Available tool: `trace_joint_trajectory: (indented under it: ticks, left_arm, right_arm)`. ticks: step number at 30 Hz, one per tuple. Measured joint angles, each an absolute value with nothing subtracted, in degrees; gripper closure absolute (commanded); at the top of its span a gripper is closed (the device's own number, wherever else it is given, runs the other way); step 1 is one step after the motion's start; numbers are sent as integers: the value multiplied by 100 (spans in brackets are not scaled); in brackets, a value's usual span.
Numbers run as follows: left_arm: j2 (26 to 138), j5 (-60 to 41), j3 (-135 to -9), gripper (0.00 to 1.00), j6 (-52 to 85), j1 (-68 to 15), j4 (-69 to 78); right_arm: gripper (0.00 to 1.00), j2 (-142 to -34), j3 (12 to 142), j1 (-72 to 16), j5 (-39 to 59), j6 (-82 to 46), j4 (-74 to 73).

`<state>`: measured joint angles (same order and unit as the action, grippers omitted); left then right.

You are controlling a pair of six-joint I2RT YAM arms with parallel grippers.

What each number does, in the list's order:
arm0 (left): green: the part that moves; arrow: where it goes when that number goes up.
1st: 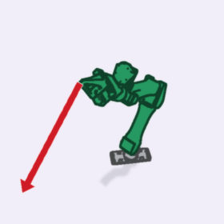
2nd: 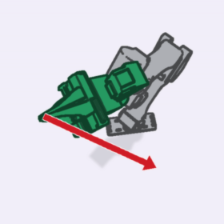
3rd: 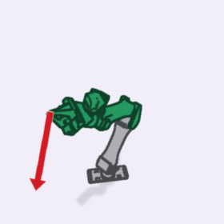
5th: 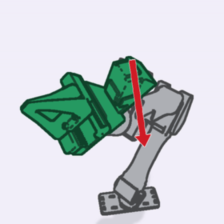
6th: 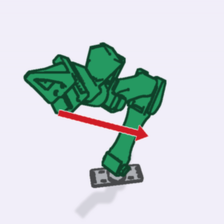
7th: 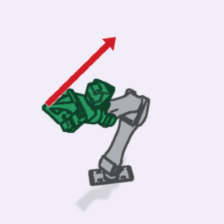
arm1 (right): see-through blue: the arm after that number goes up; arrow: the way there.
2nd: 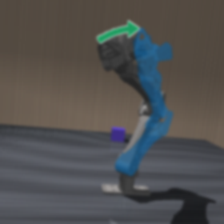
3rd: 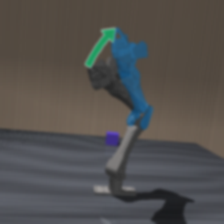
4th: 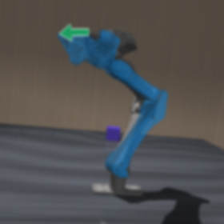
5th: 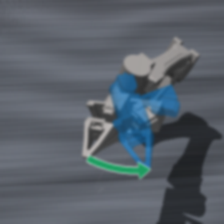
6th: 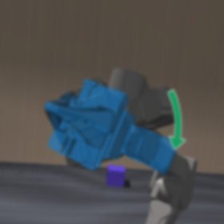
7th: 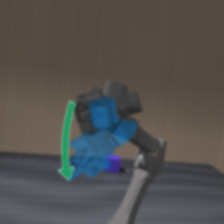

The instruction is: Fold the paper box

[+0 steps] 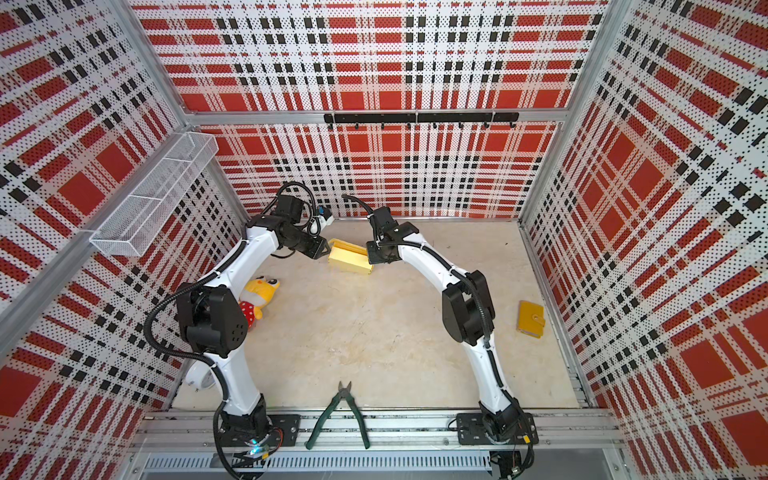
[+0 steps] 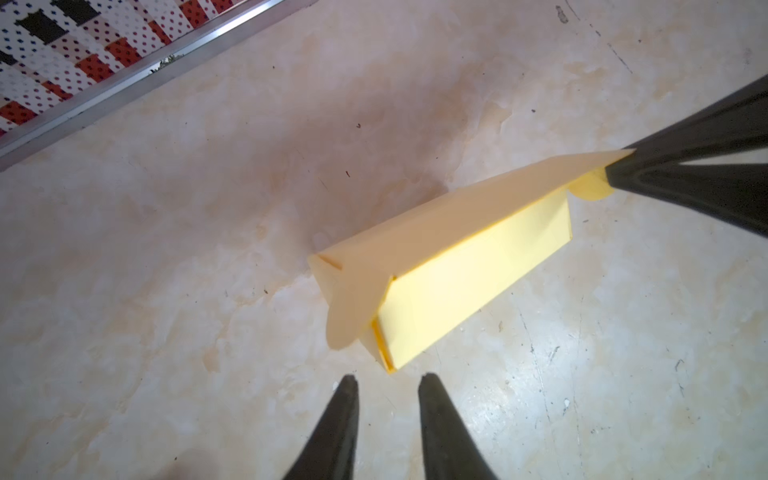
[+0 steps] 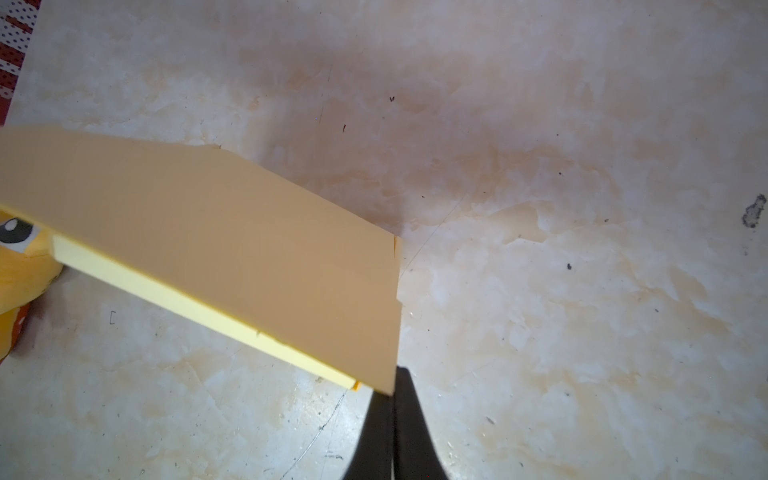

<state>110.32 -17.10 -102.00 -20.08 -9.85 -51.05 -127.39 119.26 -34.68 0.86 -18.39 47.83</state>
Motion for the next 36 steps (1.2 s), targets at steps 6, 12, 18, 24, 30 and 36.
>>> trace_joint_trajectory:
  ticks: [6, 12, 18, 24, 30, 36]
  left_arm:
    - [11109, -1658, -10471, 69, -2051, -985, -5146]
    - [11181, -1643, -11019, 61, -2311, -985, -5201]
    - [11771, -1737, -12040, 60, -2644, -987, -5186]
    - [12385, -1892, -12613, 62, -2906, -1037, -5282]
    - [12564, -2027, -12696, 64, -3074, -1085, -5472]
    - [12658, -2036, -12849, 68, -3208, -1109, -5529]
  right_arm:
    - [100, -12787, 11948, -3465, 106, -1839, 4838]
    - [100, -12794, 11957, -3463, 106, -1833, 4873]
    - [100, -12833, 12033, -3463, 106, -1793, 4906]
    - [100, -12842, 12036, -3463, 108, -1756, 4912]
    - [100, -12873, 12051, -3463, 108, -1752, 4936]
    - [100, -12886, 12138, -3463, 128, -1737, 4995]
